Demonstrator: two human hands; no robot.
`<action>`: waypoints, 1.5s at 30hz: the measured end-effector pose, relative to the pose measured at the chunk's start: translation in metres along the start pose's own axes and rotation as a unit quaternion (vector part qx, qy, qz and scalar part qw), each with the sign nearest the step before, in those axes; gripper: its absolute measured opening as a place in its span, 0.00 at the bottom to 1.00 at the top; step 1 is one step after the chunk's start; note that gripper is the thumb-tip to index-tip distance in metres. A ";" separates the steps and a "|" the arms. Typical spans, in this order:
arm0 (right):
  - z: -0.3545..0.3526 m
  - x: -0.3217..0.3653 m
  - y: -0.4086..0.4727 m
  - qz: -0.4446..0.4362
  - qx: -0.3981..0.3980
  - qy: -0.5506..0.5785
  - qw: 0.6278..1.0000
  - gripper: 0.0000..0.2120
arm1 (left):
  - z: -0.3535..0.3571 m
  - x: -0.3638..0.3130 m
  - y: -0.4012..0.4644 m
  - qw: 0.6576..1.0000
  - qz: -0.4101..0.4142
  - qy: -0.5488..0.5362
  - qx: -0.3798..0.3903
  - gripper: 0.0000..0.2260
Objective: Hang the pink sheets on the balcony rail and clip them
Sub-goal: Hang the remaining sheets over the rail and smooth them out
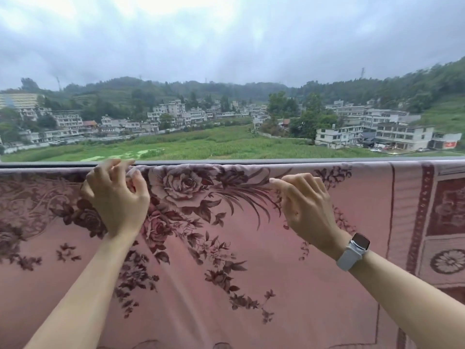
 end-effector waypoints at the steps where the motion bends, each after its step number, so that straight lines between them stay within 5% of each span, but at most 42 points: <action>1: -0.008 -0.007 0.004 0.009 -0.008 -0.008 1.000 0.16 | 0.004 -0.031 -0.009 0.998 0.061 -0.023 0.006 0.10; 5: -0.027 -0.064 0.005 0.093 -0.001 -0.110 0.990 0.17 | 0.045 -0.150 -0.072 0.957 0.231 -0.113 0.130 0.14; 9: -0.046 -0.115 -0.011 0.140 0.057 -0.165 0.975 0.18 | 0.071 -0.220 -0.114 0.925 0.282 -0.142 0.212 0.16; 18: -0.073 -0.155 -0.033 0.223 0.079 -0.248 0.939 0.23 | 0.067 -0.176 -0.115 0.938 0.285 -0.063 0.187 0.18; 25: 0.024 -0.024 -0.006 0.132 0.114 -0.118 0.978 0.25 | 0.062 -0.106 -0.082 0.933 0.254 0.013 0.255 0.21; 31: 0.110 0.095 0.020 0.082 0.142 -0.039 0.986 0.26 | 0.036 0.022 -0.021 0.943 0.200 0.037 0.262 0.24; 39: 0.207 0.252 0.080 0.042 0.044 -0.010 0.998 0.17 | 0.020 0.218 0.090 0.962 0.123 0.034 0.243 0.16; 45: 0.287 0.300 0.099 0.099 0.090 -0.073 0.988 0.13 | 0.033 0.256 0.143 0.955 0.154 -0.146 0.209 0.09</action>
Point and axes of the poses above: each hand's wrist, its own y-axis towards the middle knuckle, its own z-axis out of the palm, x = y × z, the point moved 9 cm from there along y, towards the middle knuckle, and after that the axes turned 14 degrees about -x, right-handed, at the moved point
